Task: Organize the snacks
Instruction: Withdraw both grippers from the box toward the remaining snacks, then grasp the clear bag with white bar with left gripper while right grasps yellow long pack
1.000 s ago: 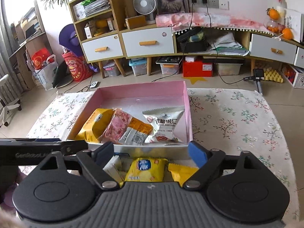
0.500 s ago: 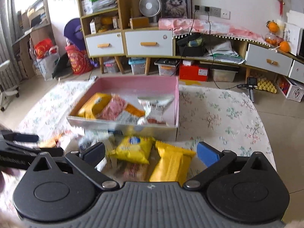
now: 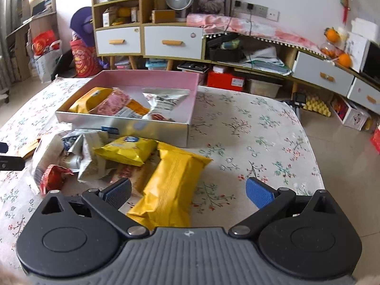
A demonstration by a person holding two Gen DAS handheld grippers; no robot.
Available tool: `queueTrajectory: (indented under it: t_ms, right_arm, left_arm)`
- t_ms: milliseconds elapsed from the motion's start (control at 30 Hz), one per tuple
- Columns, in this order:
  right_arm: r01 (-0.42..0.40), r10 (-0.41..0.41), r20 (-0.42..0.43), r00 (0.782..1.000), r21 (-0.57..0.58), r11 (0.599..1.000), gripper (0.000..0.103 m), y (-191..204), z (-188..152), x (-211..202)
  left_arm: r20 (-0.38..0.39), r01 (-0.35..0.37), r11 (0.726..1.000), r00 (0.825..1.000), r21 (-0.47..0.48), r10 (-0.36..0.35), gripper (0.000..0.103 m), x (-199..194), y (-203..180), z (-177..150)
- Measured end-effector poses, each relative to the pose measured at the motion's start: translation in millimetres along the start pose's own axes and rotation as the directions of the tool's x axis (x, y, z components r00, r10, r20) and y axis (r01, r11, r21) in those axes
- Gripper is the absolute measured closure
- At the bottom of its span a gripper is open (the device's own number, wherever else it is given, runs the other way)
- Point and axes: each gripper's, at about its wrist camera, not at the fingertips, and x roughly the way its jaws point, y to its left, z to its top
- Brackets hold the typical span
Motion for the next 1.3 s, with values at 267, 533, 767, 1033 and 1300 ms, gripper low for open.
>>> queueTrajectory:
  t_ms: [267, 533, 767, 1033, 1300]
  right_arm:
    - [0.007, -0.007, -0.009, 1.000, -0.023, 1.000, 0.000, 5, -9, 11]
    - [0.008, -0.008, -0.018, 1.000, -0.011, 1.000, 0.001, 11, -6, 21]
    - [0.020, -0.020, -0.026, 0.999, 0.036, 0.999, 0.001, 7, -4, 31]
    - [0.031, -0.030, -0.072, 0.997, 0.006, 1.000, 0.010, 4, -10, 37]
    - [0.027, -0.026, -0.078, 0.997, 0.001, 1.000, 0.018, 7, -8, 37]
  left_arm:
    - [0.017, 0.047, 0.998, 0.999, 0.030, -0.047, 0.009, 14, -3, -1]
    - [-0.009, 0.085, 0.996, 0.996, 0.020, -0.085, 0.039, 33, -10, 4]
    - [-0.036, 0.110, 0.994, 0.993, 0.006, -0.109, 0.065, 47, -15, 7]
    - [-0.061, 0.097, 0.995, 0.993, -0.003, -0.097, 0.077, 49, -14, 8]
    - [-0.088, 0.098, 0.995, 0.991, -0.032, -0.100, 0.079, 46, -11, 8]
